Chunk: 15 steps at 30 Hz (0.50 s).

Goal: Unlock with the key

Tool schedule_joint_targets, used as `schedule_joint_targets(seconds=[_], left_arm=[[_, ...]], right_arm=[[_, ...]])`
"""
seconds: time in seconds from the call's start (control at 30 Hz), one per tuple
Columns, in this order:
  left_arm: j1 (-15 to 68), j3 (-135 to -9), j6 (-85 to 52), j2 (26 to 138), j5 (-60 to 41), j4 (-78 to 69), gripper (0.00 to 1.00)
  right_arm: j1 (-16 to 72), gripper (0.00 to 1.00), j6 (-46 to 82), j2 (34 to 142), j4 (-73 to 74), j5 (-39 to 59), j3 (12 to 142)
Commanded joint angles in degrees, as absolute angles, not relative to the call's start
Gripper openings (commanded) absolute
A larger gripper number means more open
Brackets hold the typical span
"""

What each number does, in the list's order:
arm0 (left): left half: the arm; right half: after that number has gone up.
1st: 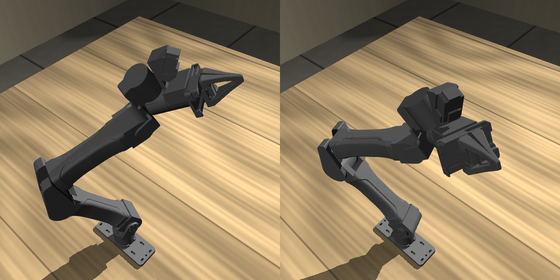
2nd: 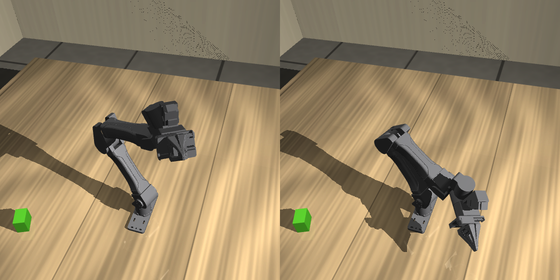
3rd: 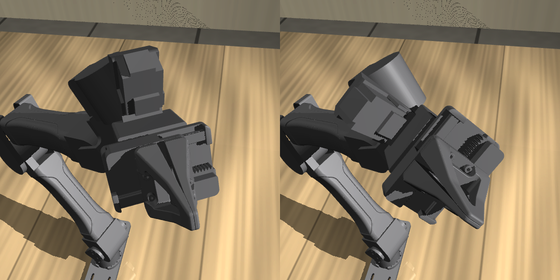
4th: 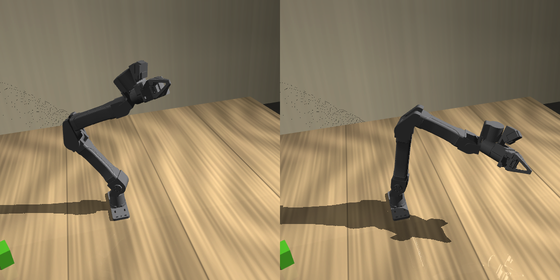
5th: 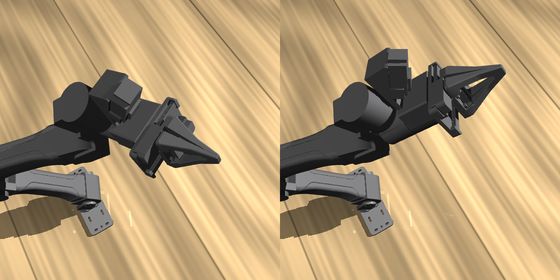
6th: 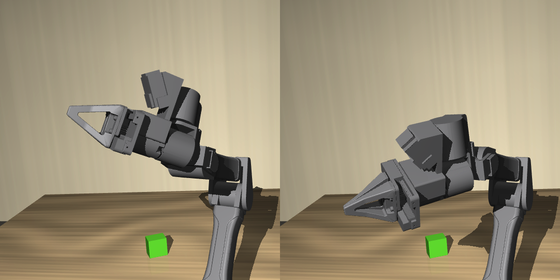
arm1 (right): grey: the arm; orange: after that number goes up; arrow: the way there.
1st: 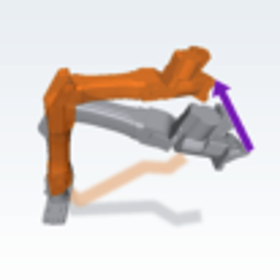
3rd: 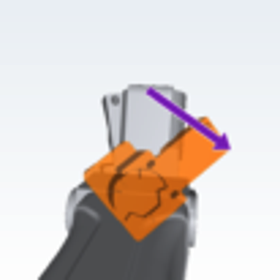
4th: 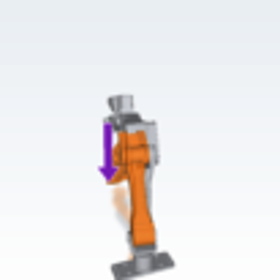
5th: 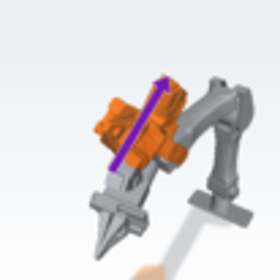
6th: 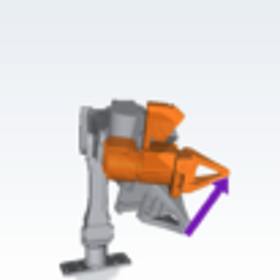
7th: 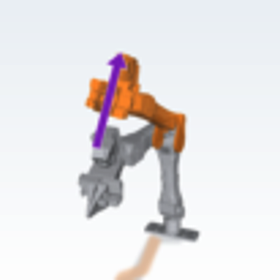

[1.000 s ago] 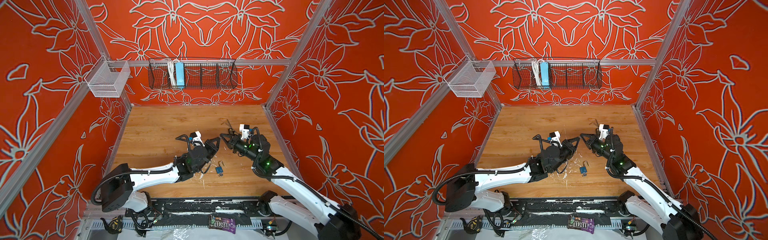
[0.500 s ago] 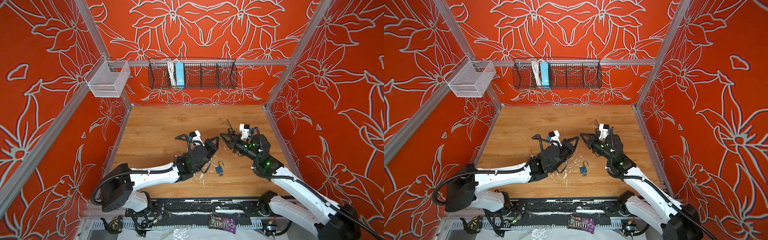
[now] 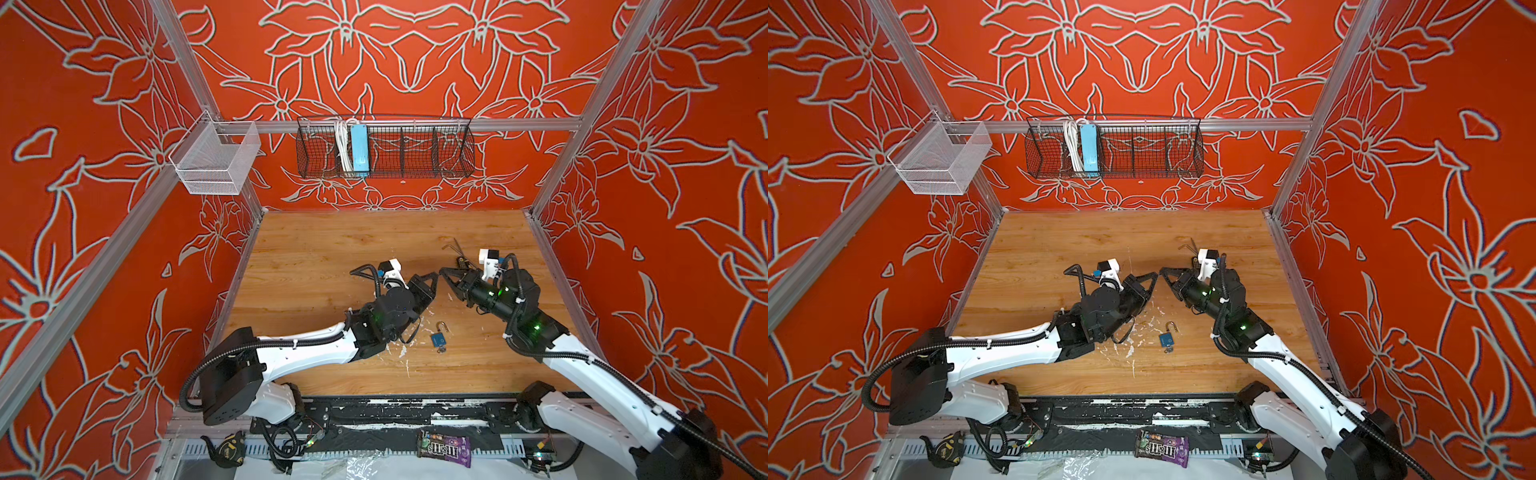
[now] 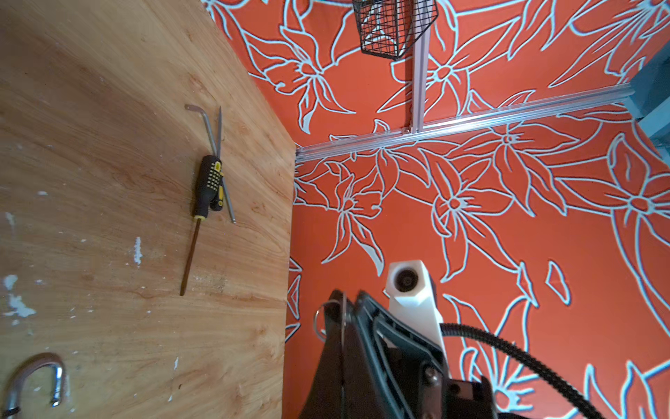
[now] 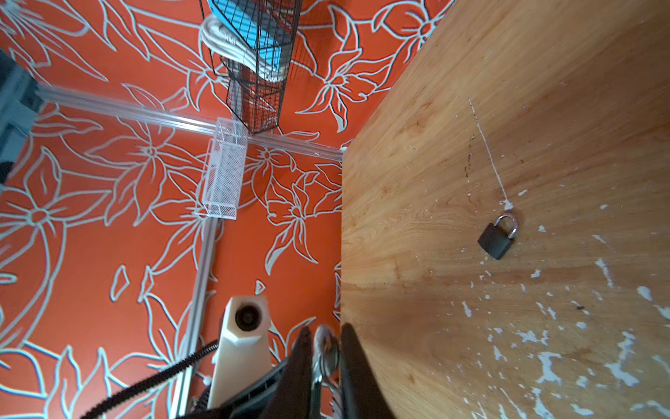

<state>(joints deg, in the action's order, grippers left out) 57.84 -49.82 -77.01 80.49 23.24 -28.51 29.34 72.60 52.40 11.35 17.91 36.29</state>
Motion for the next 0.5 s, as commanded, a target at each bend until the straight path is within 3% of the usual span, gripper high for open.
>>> schedule_joint_targets(seconds=[0.0, 0.17, 0.47], left_arm=[[55.8, -49.6, -74.8, 77.1, 21.7, -23.6, 0.0], [50.5, -53.4, -65.8, 73.6, 12.2, -6.9, 0.0], [39.7, -65.8, -32.4, 75.4, -13.0, 14.8, 0.0]], right_arm=[[29.4, 0.27, 69.4, 50.5, 8.7, 16.7, 39.3], [27.3, 0.41, 65.3, 50.0, 4.8, 20.6, 41.0], [19.9, 0.46, 49.6, 55.1, -5.4, 42.2, 48.4]])
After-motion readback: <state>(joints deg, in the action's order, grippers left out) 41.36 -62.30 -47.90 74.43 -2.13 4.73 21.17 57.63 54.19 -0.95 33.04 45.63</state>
